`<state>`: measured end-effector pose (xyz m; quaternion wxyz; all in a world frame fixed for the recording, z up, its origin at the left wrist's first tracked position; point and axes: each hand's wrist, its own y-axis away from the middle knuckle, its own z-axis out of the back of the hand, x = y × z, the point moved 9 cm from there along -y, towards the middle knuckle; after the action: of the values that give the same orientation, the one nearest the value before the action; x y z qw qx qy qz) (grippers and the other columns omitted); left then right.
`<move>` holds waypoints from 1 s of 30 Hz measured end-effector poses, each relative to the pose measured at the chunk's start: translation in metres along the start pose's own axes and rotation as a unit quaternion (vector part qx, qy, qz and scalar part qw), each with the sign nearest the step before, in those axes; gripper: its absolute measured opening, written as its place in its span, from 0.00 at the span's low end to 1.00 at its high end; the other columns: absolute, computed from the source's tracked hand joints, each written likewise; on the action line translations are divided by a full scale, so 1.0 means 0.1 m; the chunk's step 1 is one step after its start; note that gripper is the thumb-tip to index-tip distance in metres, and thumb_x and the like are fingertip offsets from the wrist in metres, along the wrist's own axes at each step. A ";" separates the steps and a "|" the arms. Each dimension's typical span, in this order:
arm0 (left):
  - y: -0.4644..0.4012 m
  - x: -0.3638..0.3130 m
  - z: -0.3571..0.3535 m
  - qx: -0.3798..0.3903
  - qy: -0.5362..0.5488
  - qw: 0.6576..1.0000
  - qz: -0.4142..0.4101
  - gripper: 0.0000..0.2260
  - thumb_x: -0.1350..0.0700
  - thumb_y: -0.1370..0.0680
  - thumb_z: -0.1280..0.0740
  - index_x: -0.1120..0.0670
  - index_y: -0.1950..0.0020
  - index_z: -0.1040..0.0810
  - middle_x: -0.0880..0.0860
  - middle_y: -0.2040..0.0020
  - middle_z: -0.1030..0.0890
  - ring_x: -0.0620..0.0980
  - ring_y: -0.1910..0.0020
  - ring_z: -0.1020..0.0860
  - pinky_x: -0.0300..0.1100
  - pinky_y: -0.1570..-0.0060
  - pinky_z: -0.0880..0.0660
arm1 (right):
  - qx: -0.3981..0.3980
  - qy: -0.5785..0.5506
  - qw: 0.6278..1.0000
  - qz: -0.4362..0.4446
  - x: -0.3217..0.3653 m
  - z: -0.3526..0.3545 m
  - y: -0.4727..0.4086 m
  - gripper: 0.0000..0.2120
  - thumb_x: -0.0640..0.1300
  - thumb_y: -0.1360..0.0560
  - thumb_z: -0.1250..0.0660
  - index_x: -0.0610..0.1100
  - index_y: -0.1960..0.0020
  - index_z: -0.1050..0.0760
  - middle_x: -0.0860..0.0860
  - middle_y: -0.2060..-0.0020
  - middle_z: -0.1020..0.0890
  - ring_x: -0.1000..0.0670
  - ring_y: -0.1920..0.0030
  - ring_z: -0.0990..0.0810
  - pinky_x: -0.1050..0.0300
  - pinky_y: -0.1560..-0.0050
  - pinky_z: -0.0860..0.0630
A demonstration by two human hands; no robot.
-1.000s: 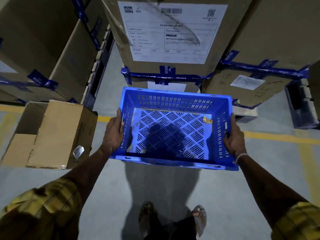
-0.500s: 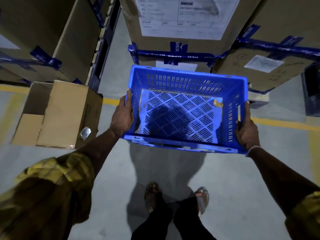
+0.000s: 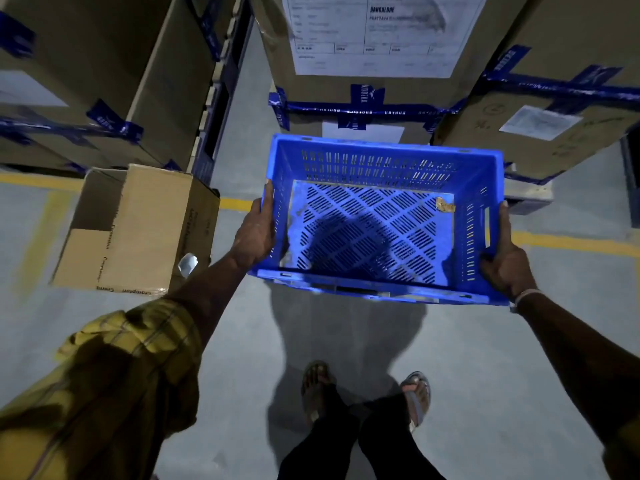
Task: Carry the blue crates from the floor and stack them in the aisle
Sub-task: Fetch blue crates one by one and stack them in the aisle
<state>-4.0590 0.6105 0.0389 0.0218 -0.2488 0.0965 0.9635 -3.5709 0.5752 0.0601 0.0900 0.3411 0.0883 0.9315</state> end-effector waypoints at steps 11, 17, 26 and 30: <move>-0.08 -0.01 0.01 -0.042 -0.025 0.999 -0.007 0.39 0.61 0.19 0.40 0.47 0.18 0.63 0.63 0.30 0.33 0.66 0.49 0.23 0.60 0.59 0.23 | -0.050 0.017 0.998 0.020 -0.20 -0.07 -0.11 0.45 0.37 0.24 0.35 0.57 0.19 0.59 0.33 0.52 0.18 0.32 0.57 0.18 0.45 0.55 0.23; -0.14 0.06 -0.06 -0.008 -0.036 0.999 0.008 0.45 0.58 0.20 0.36 0.43 0.20 0.69 0.65 0.30 0.34 0.70 0.50 0.24 0.63 0.56 0.24 | -0.038 0.024 0.999 -0.006 -0.23 -0.09 -0.15 0.48 0.37 0.24 0.33 0.57 0.19 0.62 0.43 0.56 0.21 0.43 0.62 0.22 0.49 0.56 0.25; 0.15 -0.53 0.13 0.109 -0.181 0.976 0.046 0.40 0.40 0.18 0.41 0.54 0.18 0.63 0.61 0.18 0.60 0.67 0.21 0.48 0.68 0.31 0.40 | 0.134 0.117 0.974 -0.138 -0.16 0.10 0.16 0.49 0.47 0.24 0.30 0.53 0.20 0.64 0.27 0.34 0.34 0.28 0.42 0.23 0.41 0.40 0.25; 0.55 -1.28 0.17 0.147 -0.184 0.972 -0.025 0.38 0.40 0.17 0.44 0.54 0.18 0.62 0.59 0.18 0.63 0.63 0.19 0.52 0.64 0.26 0.45 | 0.118 0.104 0.975 -0.159 -0.04 0.54 0.64 0.49 0.52 0.27 0.31 0.53 0.19 0.61 0.30 0.30 0.37 0.31 0.40 0.23 0.44 0.38 0.25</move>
<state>-3.9603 0.5610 0.1251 0.0995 -0.0636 0.2254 0.9671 -3.5398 0.5180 0.1129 0.1865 0.2325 0.2598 0.9185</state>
